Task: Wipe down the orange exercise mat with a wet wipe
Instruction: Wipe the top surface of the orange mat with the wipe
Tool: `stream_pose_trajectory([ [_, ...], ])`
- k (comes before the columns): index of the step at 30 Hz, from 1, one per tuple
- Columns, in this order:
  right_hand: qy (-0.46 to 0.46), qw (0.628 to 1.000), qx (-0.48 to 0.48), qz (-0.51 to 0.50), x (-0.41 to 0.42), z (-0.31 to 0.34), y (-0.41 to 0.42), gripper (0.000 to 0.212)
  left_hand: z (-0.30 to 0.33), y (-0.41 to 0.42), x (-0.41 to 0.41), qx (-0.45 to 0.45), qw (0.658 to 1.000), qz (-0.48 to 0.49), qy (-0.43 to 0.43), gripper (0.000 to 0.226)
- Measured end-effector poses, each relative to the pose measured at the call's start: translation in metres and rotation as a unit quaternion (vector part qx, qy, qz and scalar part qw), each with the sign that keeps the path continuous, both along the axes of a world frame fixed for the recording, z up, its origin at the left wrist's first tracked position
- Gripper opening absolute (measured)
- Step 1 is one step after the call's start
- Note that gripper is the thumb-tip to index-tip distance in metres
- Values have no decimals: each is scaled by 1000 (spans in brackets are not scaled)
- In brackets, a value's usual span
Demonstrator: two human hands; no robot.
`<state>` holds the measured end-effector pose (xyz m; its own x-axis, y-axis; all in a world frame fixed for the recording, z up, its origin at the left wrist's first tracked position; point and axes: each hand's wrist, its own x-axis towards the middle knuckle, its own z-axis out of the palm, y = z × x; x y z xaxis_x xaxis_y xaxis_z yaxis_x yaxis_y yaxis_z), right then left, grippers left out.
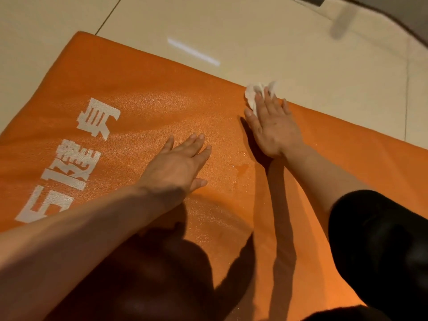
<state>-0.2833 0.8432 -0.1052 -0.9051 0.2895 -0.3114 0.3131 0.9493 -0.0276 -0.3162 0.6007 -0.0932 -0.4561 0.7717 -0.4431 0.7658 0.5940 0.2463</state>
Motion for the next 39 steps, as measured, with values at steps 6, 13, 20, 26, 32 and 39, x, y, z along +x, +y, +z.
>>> stream_pose_trajectory([
  [6, 13, 994, 42, -100, 33, 0, 7, 71, -1, 4, -1, -34, 999, -12, 15, 78],
  [13, 119, 982, -141, -51, -16, -10, -71, 70, -1, 6, 0, -54, 997, -30, 41, 73],
  [20, 81, 997, -9, 15, 24, -4, -45, 72, 3, -4, 1, -3, 999, -25, 34, 72],
  [26, 74, 982, -12, -172, 53, -10, -46, 68, -2, 0, 6, -1, 998, -19, 63, 73],
  [32, 69, 986, -142, 53, 37, 2, -103, 63, 12, -17, 3, 39, 995, -47, 83, 66],
  [39, 44, 976, -32, -209, 95, -1, -71, 65, 26, -47, 12, -7, 995, -69, 68, 68],
])
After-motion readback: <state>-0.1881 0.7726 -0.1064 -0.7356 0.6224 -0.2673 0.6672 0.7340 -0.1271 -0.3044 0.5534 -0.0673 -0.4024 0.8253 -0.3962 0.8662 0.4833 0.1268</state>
